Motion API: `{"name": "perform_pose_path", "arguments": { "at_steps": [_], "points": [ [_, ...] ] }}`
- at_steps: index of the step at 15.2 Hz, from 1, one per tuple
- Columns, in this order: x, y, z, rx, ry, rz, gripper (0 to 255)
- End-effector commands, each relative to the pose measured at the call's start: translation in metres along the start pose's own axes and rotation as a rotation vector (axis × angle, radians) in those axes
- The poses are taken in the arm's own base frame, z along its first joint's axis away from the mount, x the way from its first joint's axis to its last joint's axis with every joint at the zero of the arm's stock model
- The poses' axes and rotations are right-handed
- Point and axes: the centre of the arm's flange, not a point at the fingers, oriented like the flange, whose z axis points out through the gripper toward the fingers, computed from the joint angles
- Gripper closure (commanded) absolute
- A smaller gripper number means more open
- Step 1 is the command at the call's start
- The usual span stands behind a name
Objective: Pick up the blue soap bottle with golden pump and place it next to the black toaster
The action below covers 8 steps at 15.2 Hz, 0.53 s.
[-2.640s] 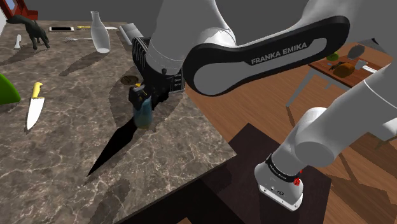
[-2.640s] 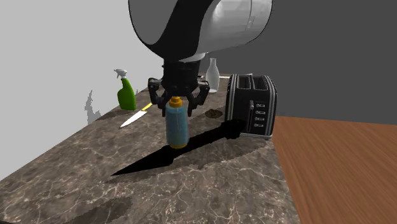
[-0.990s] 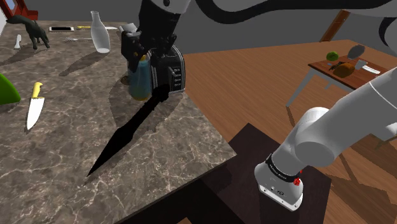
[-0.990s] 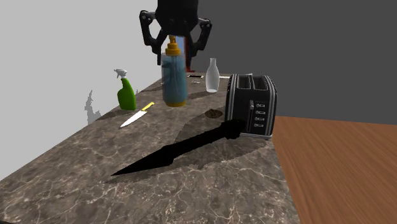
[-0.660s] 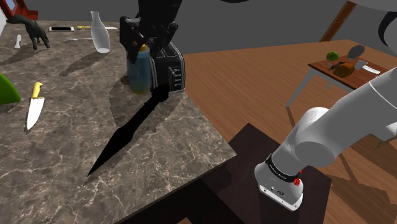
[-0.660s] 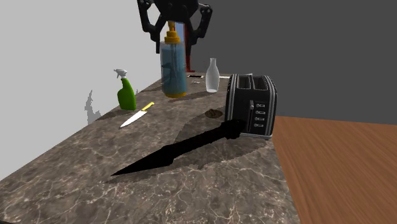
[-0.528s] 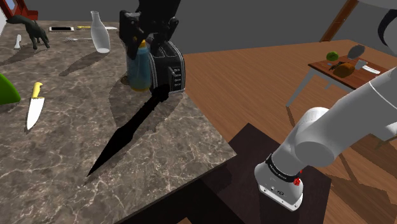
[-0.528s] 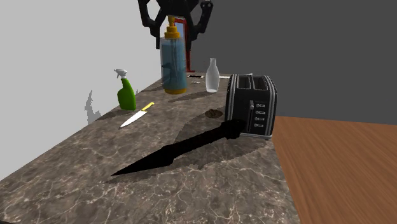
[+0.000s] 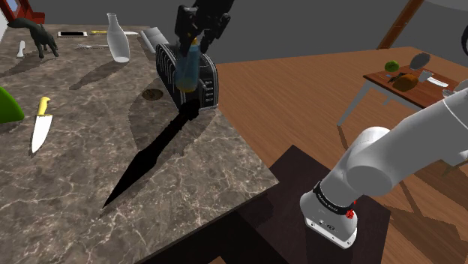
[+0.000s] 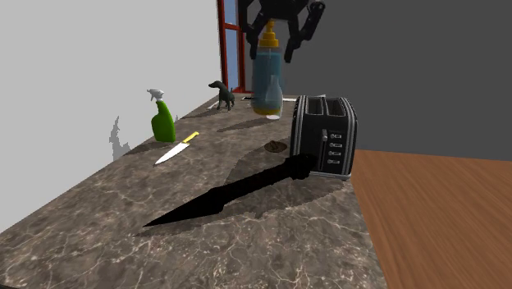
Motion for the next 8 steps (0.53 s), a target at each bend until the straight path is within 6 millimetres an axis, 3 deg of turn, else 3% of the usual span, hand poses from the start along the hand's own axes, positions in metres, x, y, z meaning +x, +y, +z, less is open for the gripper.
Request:
{"name": "perform_pose_path", "arguments": {
  "at_steps": [1, 8],
  "points": [
    [0.005, 0.028, -0.001, 0.0, 0.001, -0.001, 255],
    [0.022, 0.119, -0.005, 0.0, 0.001, -0.001, 255]
  ]
}}
